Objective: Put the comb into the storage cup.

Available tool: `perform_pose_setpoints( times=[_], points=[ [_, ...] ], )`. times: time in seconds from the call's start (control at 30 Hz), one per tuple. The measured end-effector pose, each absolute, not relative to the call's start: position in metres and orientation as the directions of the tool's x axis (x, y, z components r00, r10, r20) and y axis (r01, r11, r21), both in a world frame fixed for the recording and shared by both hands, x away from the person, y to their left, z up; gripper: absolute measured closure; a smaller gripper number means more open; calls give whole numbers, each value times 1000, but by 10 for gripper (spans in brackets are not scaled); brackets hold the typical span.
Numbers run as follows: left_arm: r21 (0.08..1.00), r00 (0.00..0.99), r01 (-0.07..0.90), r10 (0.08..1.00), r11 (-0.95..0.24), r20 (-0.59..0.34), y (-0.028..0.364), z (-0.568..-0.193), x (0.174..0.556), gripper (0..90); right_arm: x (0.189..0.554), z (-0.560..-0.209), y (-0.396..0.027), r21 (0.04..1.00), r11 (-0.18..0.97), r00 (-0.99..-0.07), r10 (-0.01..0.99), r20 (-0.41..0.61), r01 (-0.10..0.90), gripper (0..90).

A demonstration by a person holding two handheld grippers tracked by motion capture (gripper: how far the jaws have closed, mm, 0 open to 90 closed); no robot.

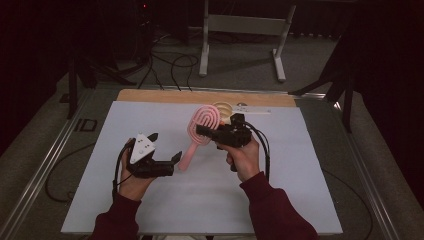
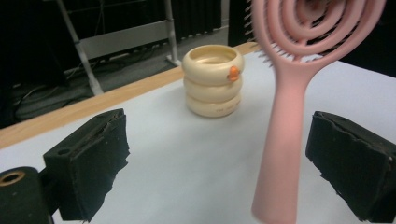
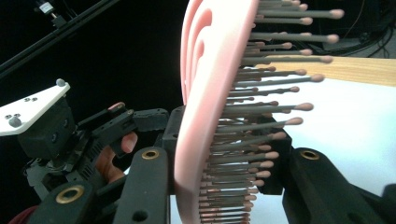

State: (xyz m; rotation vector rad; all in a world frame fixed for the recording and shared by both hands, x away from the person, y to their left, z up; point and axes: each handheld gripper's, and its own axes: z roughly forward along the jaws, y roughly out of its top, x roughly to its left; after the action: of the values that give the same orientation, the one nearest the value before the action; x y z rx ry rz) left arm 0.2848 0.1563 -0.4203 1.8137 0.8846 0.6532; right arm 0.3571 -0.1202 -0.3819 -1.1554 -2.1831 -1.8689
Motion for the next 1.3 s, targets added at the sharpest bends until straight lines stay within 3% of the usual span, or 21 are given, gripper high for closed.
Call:
perform_pose_setpoints(
  times=[0.77,1.3],
  points=[
    [914,537,310,842,-260,58,170,-425,281,127,371,-372,-128,842,-12,-720,511,469,540,633],
    [909,538,317,841,-271,63,178,-430,279,76,383,-367,-138,848,-29,-706,539,460,530,633]
  ],
)
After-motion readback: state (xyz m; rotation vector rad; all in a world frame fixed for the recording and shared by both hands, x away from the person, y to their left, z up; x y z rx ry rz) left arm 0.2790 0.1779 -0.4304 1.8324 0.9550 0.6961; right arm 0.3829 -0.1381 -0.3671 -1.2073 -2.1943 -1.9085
